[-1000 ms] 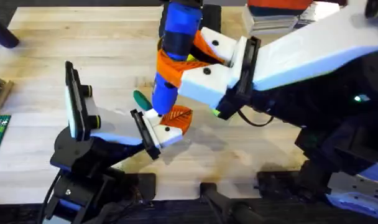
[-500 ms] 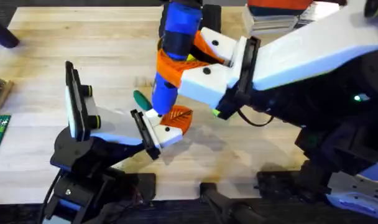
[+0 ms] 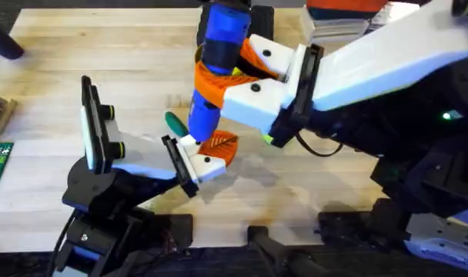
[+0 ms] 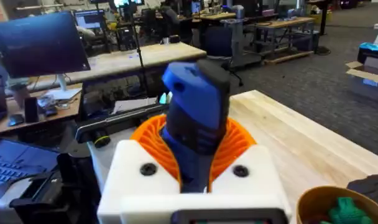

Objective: Pick up the gripper from the table and insert it into the empty holder that is missing its gripper. Then pick up a screw, insert it into the mounting hole, and use the screwdriver to tighten it. Finally, clean up the table by picking up the vegetable and placing it into the bucket.

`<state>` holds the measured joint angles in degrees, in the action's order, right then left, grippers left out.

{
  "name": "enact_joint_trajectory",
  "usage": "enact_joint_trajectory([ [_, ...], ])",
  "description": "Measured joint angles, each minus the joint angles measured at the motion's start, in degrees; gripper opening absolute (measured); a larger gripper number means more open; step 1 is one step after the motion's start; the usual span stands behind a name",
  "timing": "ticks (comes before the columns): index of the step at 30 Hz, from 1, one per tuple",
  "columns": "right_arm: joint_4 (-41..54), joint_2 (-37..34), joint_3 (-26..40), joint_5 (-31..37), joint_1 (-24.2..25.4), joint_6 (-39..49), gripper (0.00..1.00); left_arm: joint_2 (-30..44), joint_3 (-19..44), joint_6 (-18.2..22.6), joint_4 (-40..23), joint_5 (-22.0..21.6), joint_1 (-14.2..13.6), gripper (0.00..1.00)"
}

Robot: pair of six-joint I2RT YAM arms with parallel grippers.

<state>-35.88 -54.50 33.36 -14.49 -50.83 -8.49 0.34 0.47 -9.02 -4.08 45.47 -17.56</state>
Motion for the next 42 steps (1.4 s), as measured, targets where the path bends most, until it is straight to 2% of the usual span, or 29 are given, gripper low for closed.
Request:
enact_joint_trajectory([
  [18, -0.3, 0.0, 0.0, 0.0, 0.0, 0.0, 0.165, 0.0, 0.0, 0.0, 0.0, 0.0, 0.0, 0.004],
  [22, -3.0, -0.6, -0.1, -0.4, 0.1, 0.2, 0.165, 0.0, 0.0, 0.0, 0.0, 0.0, 0.0, 0.004],
  [28, -12.8, -0.9, -0.3, -0.4, 1.7, 0.0, 0.162, 0.0, 0.0, 0.0, 0.0, 0.0, 0.0, 0.004],
  [33, -12.0, -0.7, -0.3, -0.4, 3.5, -0.1, 0.161, 0.0, 0.0, 0.0, 0.0, 0.0, 0.0, 0.004],
  [35, -10.0, -0.7, -0.3, -0.6, 4.8, 0.9, 0.16, 0.0, 0.0, 0.0, 0.0, 0.0, 0.0, 0.004],
  [36, -4.8, -0.7, -0.3, -0.6, 8.2, 3.2, 0.159, 0.0, 0.0, 0.1, 0.0, 0.0, 0.0, 0.004],
  [39, -1.1, -0.7, -0.3, 0.0, 12.1, 7.1, 0.157, 0.0, 0.0, 0.0, 0.0, 0.0, 0.0, 0.004],
  [42, 5.3, -0.7, -0.3, 3.7, 16.5, 13.0, 0.156, 0.0, 0.0, 0.0, 0.0, 0.0, 0.0, 0.004],
])
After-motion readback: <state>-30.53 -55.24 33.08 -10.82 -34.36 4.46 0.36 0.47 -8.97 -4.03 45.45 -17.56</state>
